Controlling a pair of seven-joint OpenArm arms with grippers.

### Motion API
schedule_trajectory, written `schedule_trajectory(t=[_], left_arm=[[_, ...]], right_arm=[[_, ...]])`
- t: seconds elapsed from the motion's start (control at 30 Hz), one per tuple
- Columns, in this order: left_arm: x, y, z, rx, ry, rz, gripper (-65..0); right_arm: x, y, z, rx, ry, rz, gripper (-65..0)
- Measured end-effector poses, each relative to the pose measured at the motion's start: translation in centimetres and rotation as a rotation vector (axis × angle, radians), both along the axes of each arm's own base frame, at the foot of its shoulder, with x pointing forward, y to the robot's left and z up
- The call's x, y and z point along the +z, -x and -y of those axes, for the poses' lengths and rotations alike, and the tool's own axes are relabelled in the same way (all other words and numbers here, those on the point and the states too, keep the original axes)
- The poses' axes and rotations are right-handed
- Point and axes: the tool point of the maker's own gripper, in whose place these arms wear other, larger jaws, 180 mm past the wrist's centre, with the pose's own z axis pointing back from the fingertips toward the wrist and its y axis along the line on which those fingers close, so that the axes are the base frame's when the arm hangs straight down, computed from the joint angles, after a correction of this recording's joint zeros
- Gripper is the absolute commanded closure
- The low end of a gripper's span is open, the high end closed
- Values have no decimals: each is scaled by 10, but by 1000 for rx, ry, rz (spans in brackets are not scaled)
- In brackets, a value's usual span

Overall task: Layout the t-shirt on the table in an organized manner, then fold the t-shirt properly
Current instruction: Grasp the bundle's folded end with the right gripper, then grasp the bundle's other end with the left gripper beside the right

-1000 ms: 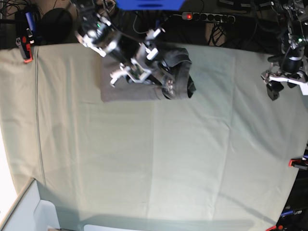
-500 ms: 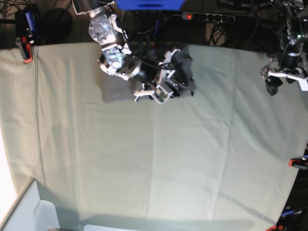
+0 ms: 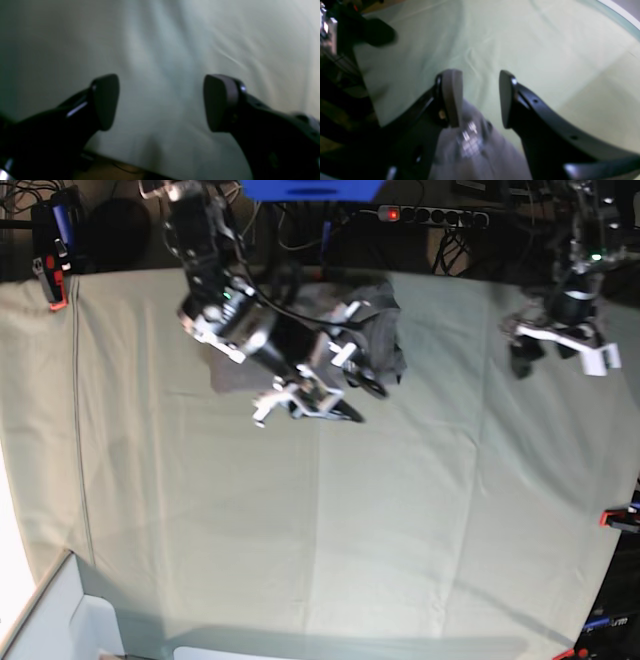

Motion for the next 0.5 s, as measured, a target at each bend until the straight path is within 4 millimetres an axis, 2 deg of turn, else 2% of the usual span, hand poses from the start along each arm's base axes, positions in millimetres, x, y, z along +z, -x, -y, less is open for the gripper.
schedule_trajectory(t=[0.07, 0.2, 0.3, 0.4, 0.5], left_arm=[[-4, -5, 28, -66, 29, -4, -577], [-10, -12, 83, -194, 94, -8, -597], [-12, -13, 117, -276, 128, -11, -596], [-15, -10, 131, -308, 144, -22, -596], [-14, -11, 131, -309, 140, -18, -596]], right_arm=[[-9, -1, 23, -44, 48, -18, -249], [-9, -9, 62, -151, 70, -11, -249], [-14, 2, 90, -227, 94, -33, -249], [-17, 22, 102, -256, 113, -61, -249], [-24, 43, 103, -256, 116, -99, -248]])
